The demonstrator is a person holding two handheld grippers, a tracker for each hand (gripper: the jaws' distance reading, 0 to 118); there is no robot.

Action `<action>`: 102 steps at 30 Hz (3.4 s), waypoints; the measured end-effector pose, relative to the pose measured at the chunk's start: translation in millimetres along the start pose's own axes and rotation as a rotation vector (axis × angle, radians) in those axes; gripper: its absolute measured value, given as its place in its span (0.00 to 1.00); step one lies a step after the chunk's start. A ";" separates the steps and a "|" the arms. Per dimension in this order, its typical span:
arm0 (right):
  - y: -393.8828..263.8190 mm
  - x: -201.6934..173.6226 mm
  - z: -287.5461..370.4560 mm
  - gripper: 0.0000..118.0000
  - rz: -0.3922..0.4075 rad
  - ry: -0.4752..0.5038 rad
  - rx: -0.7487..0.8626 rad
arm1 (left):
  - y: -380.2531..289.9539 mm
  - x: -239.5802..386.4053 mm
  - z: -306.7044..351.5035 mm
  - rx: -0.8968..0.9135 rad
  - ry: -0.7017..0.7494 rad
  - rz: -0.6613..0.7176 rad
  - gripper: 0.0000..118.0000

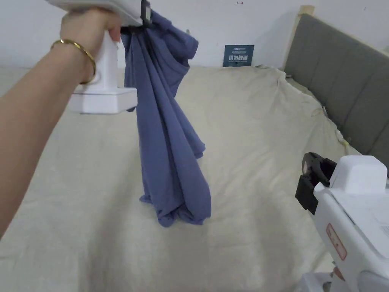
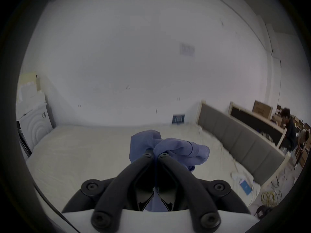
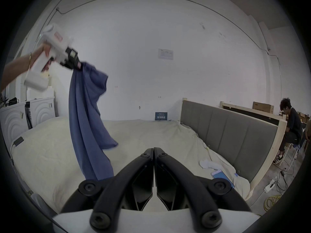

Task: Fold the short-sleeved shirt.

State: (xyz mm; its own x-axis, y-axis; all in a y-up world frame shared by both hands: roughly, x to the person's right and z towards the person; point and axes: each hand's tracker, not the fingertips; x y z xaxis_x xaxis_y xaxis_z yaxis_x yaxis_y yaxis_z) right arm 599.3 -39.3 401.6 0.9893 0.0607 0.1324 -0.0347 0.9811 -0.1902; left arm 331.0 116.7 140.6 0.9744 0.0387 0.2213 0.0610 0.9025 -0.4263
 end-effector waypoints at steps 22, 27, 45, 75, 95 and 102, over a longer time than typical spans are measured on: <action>-18.7 -19.4 -39.3 0.00 -0.005 0.053 -0.101 | -228.4 21.2 -113.0 -0.483 -0.084 0.056 0.70; -8.4 -25.7 -44.0 0.00 0.014 0.072 -0.073 | -169.6 -7.4 -60.2 -0.113 -0.030 0.095 0.99; 10.9 -75.6 -52.8 0.00 0.002 0.141 0.037 | -223.6 -64.9 84.9 0.290 0.314 -0.022 0.69; -11.0 -80.8 -45.8 0.00 0.009 0.159 -0.013 | -264.3 -59.5 96.8 0.248 0.245 0.033 0.00; 20.2 -73.4 -58.2 1.00 -0.037 0.148 -0.018 | -206.9 -75.8 79.1 0.191 0.163 0.160 1.00; 26.2 -75.3 -60.8 1.00 -0.023 0.143 -0.012 | -205.7 -92.3 -2.4 -0.170 0.163 0.160 1.00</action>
State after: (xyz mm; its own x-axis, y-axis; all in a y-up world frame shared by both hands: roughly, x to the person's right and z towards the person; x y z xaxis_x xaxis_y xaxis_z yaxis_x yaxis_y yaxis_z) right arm 532.5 -29.2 327.5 0.9999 0.0104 -0.0034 -0.0109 0.9797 -0.2002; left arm 229.0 -73.6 205.8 0.9957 0.0931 0.0011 -0.0746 0.8053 -0.5881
